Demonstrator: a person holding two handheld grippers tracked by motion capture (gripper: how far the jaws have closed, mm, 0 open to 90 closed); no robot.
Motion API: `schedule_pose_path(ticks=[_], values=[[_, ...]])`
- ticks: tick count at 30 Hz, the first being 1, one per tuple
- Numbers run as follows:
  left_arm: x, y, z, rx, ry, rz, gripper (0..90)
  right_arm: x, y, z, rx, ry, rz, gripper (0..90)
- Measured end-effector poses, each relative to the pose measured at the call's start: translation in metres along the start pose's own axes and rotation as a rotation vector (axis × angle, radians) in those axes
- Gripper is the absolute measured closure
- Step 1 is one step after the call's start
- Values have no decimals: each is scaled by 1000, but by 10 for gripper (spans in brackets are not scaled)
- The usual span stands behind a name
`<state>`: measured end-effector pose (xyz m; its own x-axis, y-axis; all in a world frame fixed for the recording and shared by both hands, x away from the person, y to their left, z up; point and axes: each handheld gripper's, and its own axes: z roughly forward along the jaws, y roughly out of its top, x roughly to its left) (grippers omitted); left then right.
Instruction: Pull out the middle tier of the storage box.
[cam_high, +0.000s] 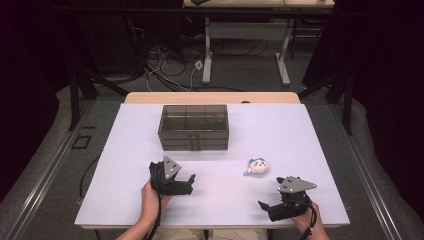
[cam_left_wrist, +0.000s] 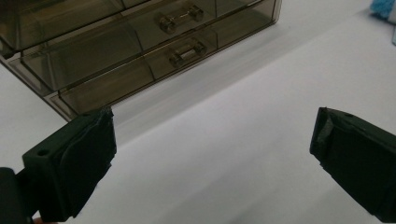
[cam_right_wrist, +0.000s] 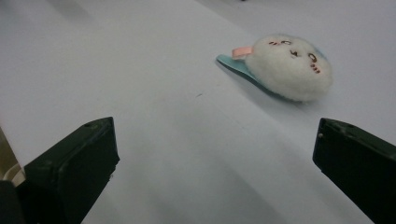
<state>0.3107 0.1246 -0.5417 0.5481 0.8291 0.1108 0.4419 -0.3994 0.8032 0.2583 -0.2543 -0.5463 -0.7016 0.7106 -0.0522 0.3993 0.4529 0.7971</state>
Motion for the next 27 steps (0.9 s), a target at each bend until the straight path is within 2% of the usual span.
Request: schedule_pose_path(ticks=[4, 11, 14, 17, 23, 24, 27], values=[[0, 4, 7, 14, -8, 7, 25, -1, 0, 0, -2, 0, -6, 0], [0, 10, 16, 13, -23, -26, 27, 0, 0, 0, 11, 1, -2, 0], [0, 12, 20, 13, -30, -25, 22, -1, 1, 0, 12, 9, -15, 0], [0, 13, 26, 19, -21, -36, 9, 1, 1, 0, 6, -2, -14, 0], [-1, 17, 33, 40, 10, -55, 3, 0, 0, 0, 4, 7, -16, 0], [-1, 18, 34, 30, 6, -54, 3, 0, 0, 0, 0, 8, -15, 0], [-1, 21, 38, 49, 5, -70, 3, 0, 0, 0, 4, 9, -14, 0]])
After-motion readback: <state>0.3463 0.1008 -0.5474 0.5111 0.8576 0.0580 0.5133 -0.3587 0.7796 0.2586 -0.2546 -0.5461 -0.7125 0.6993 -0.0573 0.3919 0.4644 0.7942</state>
